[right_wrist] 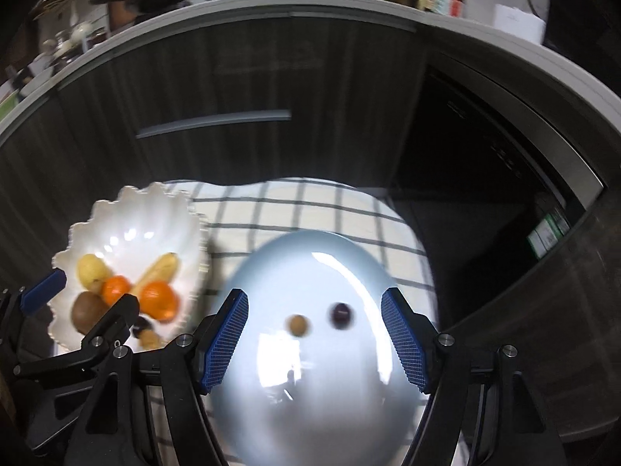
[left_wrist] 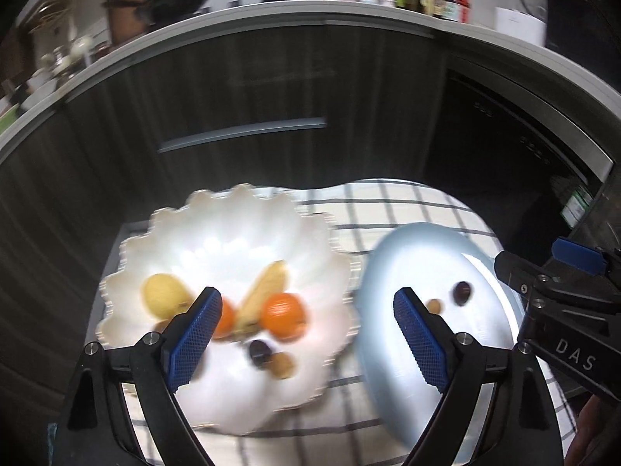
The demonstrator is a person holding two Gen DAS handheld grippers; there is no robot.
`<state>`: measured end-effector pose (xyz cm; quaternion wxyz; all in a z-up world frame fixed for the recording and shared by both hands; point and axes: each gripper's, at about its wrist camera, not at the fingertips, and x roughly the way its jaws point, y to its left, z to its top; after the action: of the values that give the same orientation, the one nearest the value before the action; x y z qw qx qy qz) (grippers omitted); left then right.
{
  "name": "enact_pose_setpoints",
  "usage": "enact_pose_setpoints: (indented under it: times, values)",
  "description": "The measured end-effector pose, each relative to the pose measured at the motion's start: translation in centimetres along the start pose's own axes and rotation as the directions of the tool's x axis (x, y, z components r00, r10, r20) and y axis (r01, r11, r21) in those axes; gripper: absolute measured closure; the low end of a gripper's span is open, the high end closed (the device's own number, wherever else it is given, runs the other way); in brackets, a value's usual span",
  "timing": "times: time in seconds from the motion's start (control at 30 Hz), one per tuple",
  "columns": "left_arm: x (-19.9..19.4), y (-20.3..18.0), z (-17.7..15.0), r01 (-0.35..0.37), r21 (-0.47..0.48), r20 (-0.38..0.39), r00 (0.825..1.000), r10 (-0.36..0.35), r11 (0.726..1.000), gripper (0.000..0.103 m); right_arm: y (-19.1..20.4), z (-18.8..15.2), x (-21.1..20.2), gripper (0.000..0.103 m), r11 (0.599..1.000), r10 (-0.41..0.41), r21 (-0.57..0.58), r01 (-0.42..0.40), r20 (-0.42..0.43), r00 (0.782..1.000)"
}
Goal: Organize fruits
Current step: 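Open both grippers to drop the small brown fruits into the bowl, then move both tools back to the plate toward the last plum and brown fruit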
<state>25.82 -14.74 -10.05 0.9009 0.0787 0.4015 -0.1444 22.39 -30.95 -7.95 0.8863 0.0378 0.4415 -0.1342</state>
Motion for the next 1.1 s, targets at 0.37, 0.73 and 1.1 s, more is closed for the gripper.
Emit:
enact_pose_setpoints:
  times: [0.37,0.73,1.1]
  values:
    - [2.8,-6.1,0.1,0.055,0.090,-0.020,0.998,-0.053,0.994,0.015,-6.1,-1.4,2.8,0.031,0.999,-0.028,0.044,0.030,-0.045,0.999]
    - [6.5,-9.7,-1.2,0.113,0.153,-0.099,0.990,-0.098,0.982,0.021,-7.8,-2.1,6.2,0.031,0.998,0.041,0.050,-0.037,-0.085,0.996]
    - [9.7,-10.7,-2.3,0.133,0.173,-0.162,0.981,-0.105,0.976,0.029,-7.2,-2.4,10.1,0.031,0.993,0.115,0.056,-0.108,-0.150,0.982]
